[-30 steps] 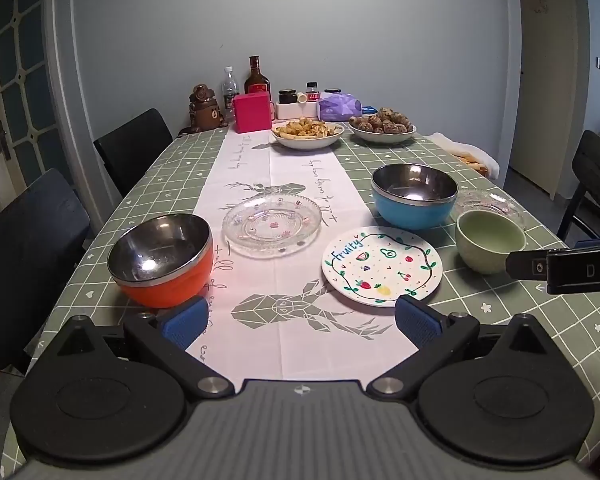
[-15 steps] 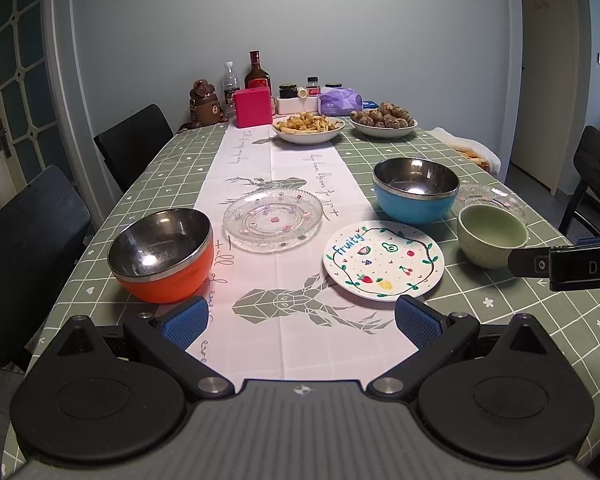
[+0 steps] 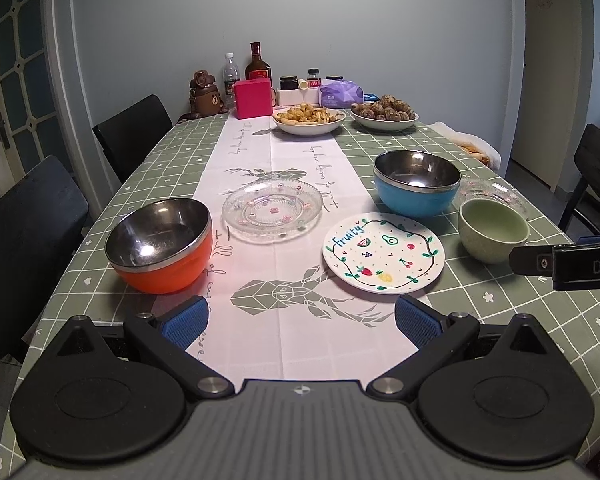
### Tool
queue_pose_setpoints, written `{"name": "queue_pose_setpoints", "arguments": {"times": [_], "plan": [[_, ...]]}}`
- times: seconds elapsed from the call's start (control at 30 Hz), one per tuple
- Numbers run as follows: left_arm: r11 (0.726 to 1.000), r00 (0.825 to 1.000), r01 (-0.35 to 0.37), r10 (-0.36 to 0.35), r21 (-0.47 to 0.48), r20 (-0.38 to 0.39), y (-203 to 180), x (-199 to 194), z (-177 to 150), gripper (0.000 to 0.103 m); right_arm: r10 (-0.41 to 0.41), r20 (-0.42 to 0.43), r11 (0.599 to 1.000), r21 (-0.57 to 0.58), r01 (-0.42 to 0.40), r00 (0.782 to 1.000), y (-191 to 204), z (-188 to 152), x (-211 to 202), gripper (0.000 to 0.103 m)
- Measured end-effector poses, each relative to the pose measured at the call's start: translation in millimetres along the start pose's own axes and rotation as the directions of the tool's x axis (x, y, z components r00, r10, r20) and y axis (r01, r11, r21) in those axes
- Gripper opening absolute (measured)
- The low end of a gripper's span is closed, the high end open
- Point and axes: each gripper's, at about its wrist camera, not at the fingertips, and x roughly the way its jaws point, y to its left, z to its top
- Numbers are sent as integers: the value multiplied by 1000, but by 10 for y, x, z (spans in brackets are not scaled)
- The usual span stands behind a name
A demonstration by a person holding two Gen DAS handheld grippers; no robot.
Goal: Organize plates and bowls
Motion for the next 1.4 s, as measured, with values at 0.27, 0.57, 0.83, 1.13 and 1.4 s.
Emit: {"name": "queue_pose_setpoints", "arguments": {"times": [0.27,0.57,0.83,1.13,1.4], "plan": [[1000,1000,-1,1,-2,-6,-3,12,-5,103,0,6,1000,-13,0,1000,23,-4,-13,101],[1000,1000,-2,2,-4,-9,-1,22,-17,103,-3,4,1000,-12,3,1000,24,-9,-12,101],[1000,1000,-1,1,-3,-11,-4,25,-22,103,-2,3,1000,-11,2,1000,25,-11,-12,101],[1000,1000,0,0,-3,-11,-1,25,-21,103,-2,1,1000,-12,2,1000,22,-21,-3,101],[1000,1000,-1,1,-4,-13,-2,27,-19,103,0,-6,1000,-15,0,1000,34,-39,8,101]]}}
